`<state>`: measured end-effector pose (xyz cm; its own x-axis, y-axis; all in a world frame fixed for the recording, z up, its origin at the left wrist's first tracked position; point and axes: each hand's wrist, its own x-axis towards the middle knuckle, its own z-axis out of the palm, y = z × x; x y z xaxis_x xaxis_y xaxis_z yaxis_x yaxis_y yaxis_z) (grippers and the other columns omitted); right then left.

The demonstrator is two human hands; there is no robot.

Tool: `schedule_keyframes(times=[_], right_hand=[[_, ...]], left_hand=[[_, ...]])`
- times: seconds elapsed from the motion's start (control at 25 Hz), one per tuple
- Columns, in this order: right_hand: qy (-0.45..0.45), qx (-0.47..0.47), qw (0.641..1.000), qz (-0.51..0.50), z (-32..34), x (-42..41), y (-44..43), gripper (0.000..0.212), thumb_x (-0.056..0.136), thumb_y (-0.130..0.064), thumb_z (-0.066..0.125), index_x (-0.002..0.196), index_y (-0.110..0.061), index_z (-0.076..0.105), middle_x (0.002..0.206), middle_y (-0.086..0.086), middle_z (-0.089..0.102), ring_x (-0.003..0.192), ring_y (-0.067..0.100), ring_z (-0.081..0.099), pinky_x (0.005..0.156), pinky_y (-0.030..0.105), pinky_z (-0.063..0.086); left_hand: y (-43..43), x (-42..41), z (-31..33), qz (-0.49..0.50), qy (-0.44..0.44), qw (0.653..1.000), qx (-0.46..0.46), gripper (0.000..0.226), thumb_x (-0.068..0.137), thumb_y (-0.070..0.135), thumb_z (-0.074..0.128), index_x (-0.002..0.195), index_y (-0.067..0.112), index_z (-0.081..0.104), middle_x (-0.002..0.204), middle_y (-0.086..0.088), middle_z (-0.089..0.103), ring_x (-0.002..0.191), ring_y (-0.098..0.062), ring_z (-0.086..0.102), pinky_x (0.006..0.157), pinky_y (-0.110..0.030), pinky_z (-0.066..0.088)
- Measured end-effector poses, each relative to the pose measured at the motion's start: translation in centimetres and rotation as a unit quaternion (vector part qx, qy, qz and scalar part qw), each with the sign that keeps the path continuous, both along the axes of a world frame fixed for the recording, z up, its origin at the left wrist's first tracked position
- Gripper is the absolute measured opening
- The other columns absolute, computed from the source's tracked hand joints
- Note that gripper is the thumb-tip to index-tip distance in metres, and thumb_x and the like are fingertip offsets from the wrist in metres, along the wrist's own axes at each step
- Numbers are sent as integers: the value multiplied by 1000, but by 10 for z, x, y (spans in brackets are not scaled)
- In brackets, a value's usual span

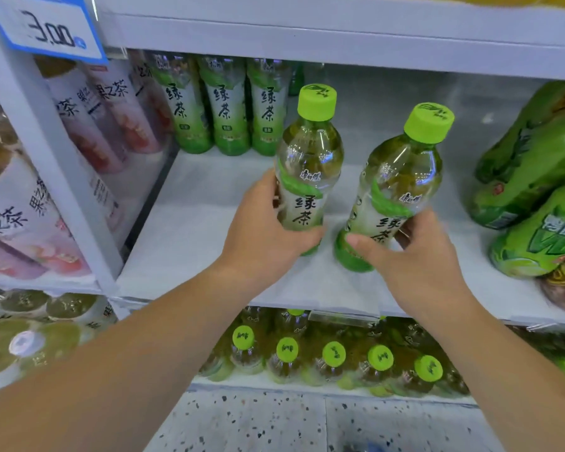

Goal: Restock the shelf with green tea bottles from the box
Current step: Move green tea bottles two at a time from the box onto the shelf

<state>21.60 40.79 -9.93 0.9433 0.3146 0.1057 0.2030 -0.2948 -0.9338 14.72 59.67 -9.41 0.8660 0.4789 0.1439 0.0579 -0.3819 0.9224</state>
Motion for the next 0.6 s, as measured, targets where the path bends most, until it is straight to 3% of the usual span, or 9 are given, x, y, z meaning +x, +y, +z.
schedule_keyframes(times=[0.08,0.2,0.32,0.44,0.6], right_hand=[[-4,-50,999,-5,-9,-5,-3,55,73,-36,88,97,-66,49,100,-46,60,97,-27,52,78,6,39],[-36,-81,996,-9,-21,-3,-2,54,75,-35,86,94,-69,48,96,-54,56,94,-28,53,69,0,40],[-55,-75,996,-10,-26,15,6,45,76,-33,86,98,-56,53,92,-55,56,91,-28,54,69,-7,39],[-71,-67,995,-16,-31,44,20,46,78,-28,86,107,-43,55,87,-44,62,88,-27,55,68,-7,37],[-87,-73,993,-22,-38,83,36,44,78,-27,85,110,-36,55,90,-31,60,84,-27,54,66,-6,39]], left_hand=[[1,-5,-16,18,37,999,32,59,71,28,92,117,38,57,114,11,57,101,8,57,78,-2,46],[4,-6,-33,39,37,997,55,50,74,28,90,115,33,63,110,12,61,101,6,59,83,-13,53],[10,15,-35,55,20,997,59,47,75,27,89,111,32,59,108,14,66,101,1,62,85,-23,57],[18,47,-34,76,23,993,83,46,76,25,88,116,19,66,111,2,67,103,-14,63,89,-37,57],[28,84,-33,95,15,984,149,44,76,23,88,115,12,70,109,-4,60,95,-17,61,81,-10,43]])
